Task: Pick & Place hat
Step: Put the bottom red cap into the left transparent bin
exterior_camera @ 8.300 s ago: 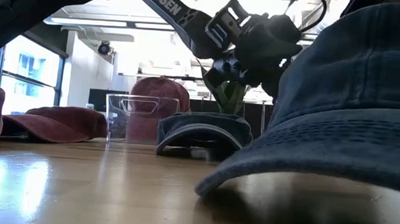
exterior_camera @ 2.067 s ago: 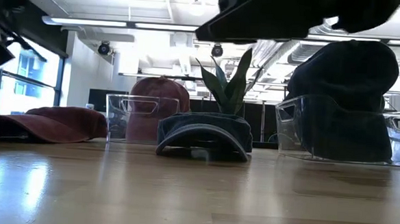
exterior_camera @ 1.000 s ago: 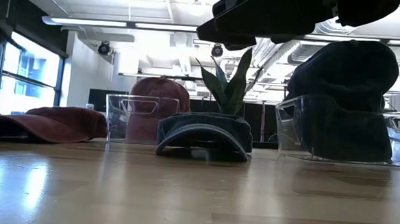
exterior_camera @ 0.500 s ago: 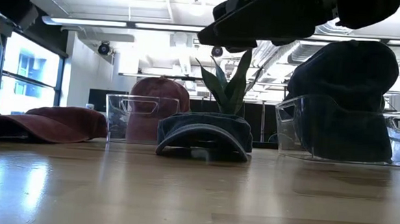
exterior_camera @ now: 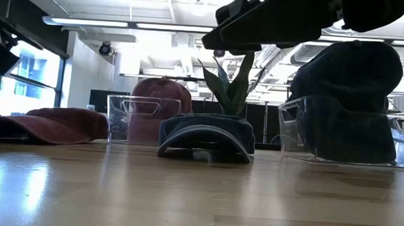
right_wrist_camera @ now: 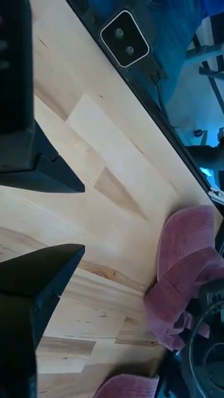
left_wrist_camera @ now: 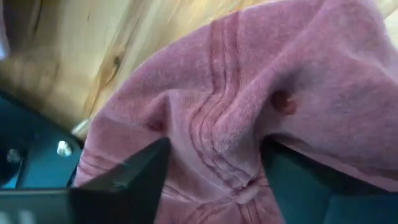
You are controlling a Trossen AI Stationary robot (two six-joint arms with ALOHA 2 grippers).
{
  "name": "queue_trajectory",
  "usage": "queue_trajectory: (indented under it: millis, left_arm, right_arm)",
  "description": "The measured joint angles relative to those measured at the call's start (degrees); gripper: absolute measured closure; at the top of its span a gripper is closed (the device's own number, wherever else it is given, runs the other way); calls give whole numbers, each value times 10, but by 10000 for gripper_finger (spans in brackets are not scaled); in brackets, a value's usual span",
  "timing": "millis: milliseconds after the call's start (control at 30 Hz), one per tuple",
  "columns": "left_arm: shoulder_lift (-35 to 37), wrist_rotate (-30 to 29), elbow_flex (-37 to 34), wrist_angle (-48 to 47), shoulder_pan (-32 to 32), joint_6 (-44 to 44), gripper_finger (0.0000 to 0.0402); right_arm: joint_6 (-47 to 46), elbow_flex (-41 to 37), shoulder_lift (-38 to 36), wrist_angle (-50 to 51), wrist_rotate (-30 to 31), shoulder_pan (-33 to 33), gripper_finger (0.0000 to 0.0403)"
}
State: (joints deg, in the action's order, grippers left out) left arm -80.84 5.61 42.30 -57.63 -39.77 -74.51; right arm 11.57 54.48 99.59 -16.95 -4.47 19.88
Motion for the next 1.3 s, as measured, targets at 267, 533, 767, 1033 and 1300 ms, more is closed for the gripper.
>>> queue_trajectory:
  millis: [267, 533, 767, 1033, 1300]
  left_arm:
    - [0, -5, 56, -25, 8, 114, 382]
    - [17, -183, 292, -332, 60, 162, 396]
    - [19, -365, 386, -228, 83, 287, 400]
    - [-102, -353, 382, -143, 83, 394, 401]
    - [-139, -473, 453, -297, 133, 414, 401]
  right_arm:
    - [3, 0, 0, -4, 0, 0, 263]
    - [4, 0, 0, -5, 17, 0, 263]
    - [4, 0, 0, 0, 17, 0, 263]
    - [4, 0, 0, 4, 16, 0, 263]
    - [-5, 0, 0, 0, 17, 0, 263]
